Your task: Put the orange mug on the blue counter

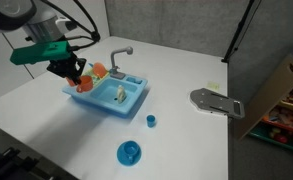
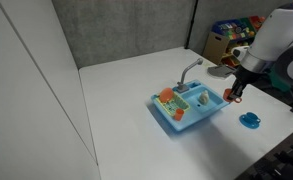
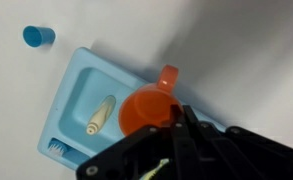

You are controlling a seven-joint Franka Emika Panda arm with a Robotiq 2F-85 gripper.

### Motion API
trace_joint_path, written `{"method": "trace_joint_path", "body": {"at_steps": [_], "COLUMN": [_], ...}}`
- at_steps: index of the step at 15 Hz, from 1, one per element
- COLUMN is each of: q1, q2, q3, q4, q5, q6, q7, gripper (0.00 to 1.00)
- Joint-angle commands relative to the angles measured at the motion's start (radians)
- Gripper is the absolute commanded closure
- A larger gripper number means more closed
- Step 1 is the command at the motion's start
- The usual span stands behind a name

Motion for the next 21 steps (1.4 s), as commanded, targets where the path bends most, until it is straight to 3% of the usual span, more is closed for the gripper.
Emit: {"method": "trace_joint_path", "body": {"at_steps": [1, 10, 21], "q1": [0.003, 0.016, 0.018], "q2": [0.013, 0.098, 0.139], "q3": [0.015, 0.05, 0.076], "q4": [0.046, 0.121, 0.131], "q5": [0.065, 0.047, 0.039], "q6": [-0.069, -0.094, -0.085], "q7": [-0.154, -0.297, -0.274], "gripper": [0.97, 0.97, 0.95]}}
